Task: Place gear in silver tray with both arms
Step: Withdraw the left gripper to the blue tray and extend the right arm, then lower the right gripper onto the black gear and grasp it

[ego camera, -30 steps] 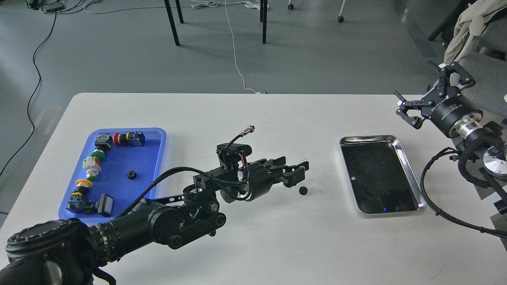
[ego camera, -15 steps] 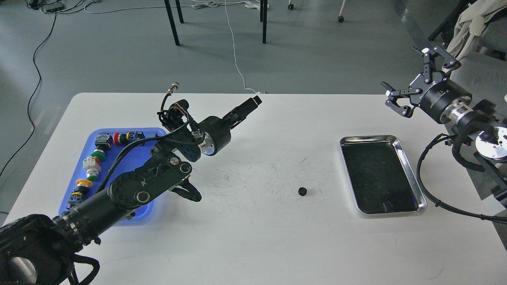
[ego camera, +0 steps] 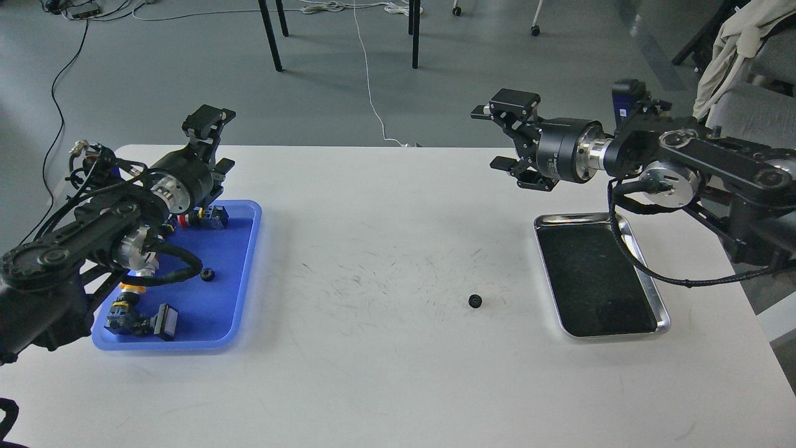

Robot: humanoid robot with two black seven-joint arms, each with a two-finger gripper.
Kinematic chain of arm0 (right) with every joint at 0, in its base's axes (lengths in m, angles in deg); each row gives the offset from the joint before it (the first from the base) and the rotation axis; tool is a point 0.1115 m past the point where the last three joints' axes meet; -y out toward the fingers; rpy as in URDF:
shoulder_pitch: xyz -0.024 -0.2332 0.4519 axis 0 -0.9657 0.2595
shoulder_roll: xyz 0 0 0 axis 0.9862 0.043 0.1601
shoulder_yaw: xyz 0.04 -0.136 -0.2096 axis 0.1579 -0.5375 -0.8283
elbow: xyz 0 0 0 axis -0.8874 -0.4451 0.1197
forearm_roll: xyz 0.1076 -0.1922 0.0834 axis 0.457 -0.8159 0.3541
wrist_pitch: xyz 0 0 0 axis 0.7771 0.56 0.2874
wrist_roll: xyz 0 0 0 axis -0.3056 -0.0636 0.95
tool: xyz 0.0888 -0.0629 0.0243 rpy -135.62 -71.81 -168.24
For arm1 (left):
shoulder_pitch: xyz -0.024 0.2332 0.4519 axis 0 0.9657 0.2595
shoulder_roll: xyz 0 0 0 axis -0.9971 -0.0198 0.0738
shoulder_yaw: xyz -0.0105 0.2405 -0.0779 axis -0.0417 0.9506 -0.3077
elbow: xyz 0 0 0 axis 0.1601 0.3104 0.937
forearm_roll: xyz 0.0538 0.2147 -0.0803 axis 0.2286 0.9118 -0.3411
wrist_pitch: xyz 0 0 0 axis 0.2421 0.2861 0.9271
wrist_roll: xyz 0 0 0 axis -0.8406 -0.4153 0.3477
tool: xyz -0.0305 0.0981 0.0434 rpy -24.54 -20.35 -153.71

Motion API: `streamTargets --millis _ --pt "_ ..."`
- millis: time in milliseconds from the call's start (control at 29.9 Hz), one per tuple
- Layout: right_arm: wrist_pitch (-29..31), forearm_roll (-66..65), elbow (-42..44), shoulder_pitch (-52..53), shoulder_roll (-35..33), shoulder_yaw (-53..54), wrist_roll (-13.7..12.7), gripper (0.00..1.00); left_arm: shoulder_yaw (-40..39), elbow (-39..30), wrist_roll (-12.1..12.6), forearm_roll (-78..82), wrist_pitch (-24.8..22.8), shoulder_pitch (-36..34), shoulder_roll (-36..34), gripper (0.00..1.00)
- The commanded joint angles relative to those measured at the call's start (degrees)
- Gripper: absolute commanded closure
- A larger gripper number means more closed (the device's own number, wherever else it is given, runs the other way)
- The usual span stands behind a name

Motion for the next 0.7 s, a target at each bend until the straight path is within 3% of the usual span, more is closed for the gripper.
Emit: streamTargets --millis 0,167,435,669 --pt "0.3 -9.8 -2.9 6.2 4.8 -13.2 -0.9 0.01 0.2 0.0 -0.1 -2.2 0.3 0.2 -0.8 0.02" --pt "1.9 -13.5 -4.8 11.8 10.2 -25.1 -4.2 0.01 0.1 0.0 -0.3 -2.1 0.4 0.9 -0.9 0.02" --pt "5.8 -12.7 -4.1 12.8 16.4 -29.8 -4.5 0.02 0.3 0.0 -0.7 -2.1 1.6 0.9 -0.2 0.02" --pt "6.5 -12.8 -4.1 12.7 17.1 -34.9 -4.5 0.02 0.9 0.0 -0.8 -2.0 1.8 1.1 -0.3 0.02"
